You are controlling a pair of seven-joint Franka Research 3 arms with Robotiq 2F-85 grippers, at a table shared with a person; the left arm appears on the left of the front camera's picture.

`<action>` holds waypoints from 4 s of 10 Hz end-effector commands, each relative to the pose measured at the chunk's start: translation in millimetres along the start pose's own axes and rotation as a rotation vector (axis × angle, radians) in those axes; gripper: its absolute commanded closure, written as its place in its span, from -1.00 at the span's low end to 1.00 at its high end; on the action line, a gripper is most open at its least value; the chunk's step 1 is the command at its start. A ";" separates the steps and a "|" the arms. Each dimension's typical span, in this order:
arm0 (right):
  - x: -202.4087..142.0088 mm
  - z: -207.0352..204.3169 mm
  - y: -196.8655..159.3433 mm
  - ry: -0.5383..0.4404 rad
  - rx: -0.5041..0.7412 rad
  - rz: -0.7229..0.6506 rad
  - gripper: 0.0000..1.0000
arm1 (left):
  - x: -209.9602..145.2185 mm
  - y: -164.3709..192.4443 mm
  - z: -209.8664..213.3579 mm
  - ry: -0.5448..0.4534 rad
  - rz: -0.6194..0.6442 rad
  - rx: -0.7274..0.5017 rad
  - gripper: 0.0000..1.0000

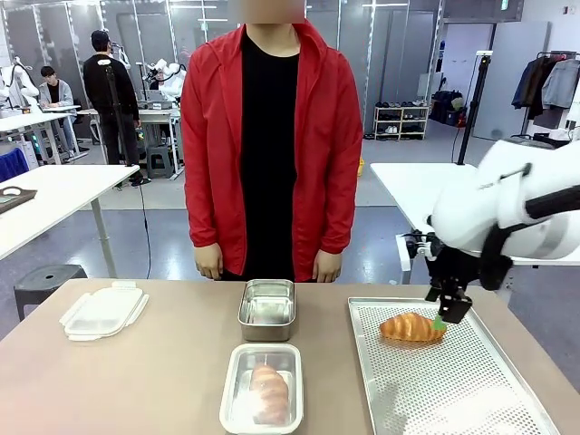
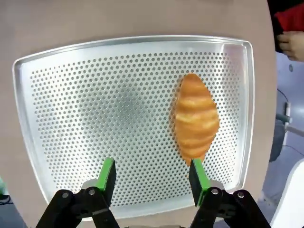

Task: Place the bread into the airtight container.
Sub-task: Pick up a Butter Roll and place it into an empty Airtight Container.

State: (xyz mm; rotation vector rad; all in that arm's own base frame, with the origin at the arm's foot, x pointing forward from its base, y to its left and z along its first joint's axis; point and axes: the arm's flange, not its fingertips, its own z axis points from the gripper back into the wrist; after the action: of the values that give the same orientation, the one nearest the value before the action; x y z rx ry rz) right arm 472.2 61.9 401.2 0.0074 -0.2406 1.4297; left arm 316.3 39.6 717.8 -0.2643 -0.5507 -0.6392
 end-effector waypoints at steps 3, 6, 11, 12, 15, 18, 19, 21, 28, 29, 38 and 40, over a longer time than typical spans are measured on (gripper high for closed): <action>12.0 -31.2 -36.4 0.069 0.014 0.050 -0.92 | 0.0 -0.2 0.5 0.000 -0.006 -0.003 -1.00; 13.4 -61.3 -53.6 0.108 0.019 0.073 -1.00 | 0.0 -0.2 0.5 0.000 -0.006 -0.003 -1.00; 10.4 -97.4 -72.9 0.102 0.019 0.062 -1.00 | 0.0 -0.2 0.5 0.000 -0.006 -0.003 -1.00; 10.3 -103.8 -77.6 0.102 0.022 0.062 -1.00 | 0.0 -0.2 0.5 0.000 -0.006 -0.003 -1.00; 8.2 -116.5 -84.1 0.114 0.033 0.072 -1.00 | 0.0 -0.2 0.5 0.000 -0.006 -0.003 -1.00; 6.0 -124.6 -88.7 0.102 0.060 0.039 -0.15 | 0.0 -0.2 0.5 0.000 -0.006 -0.003 -1.00; 5.5 -126.5 -88.3 0.100 0.066 0.025 0.12 | 0.0 -0.2 0.5 0.000 -0.006 -0.003 -1.00; 5.6 -125.5 -86.6 0.106 0.069 0.017 1.00 | 0.0 -0.2 0.5 0.000 -0.006 -0.003 -1.00; 75.6 -19.9 -45.7 0.129 0.090 -0.044 -0.09 | 0.0 -0.2 0.5 0.000 -0.006 -0.003 -1.00; 97.2 -11.9 -38.3 0.134 0.055 -0.023 -0.09 | 0.0 -0.2 0.5 0.000 -0.006 -0.003 -1.00; 326.1 -48.7 -25.4 0.151 0.036 -0.127 -0.09 | 0.0 -0.2 0.5 0.000 -0.006 -0.003 -1.00; 335.7 -56.4 -26.0 0.134 0.066 -0.147 -0.09 | 0.0 -0.2 0.5 0.000 -0.006 -0.003 -1.00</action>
State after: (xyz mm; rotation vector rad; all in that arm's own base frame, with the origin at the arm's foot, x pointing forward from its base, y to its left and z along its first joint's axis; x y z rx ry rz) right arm 545.6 390.0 403.2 -0.0273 -0.1033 1.3125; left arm 316.3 39.5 717.8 -0.2642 -0.5505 -0.6394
